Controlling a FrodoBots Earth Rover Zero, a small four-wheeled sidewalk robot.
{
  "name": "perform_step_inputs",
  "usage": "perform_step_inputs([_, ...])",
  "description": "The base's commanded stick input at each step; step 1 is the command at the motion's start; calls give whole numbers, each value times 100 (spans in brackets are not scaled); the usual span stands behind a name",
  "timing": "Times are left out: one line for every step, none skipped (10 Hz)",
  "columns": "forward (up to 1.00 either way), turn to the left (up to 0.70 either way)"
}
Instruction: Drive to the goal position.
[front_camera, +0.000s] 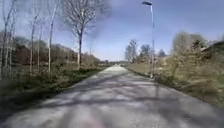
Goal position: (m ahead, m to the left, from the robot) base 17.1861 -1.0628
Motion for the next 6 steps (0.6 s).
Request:
perform_step_inputs([85, 0])
perform_step_inputs([85, 0])
perform_step_inputs([85, 0])
perform_step_inputs([85, 0])
perform_step_inputs([85, 0])
perform_step_inputs([85, 0])
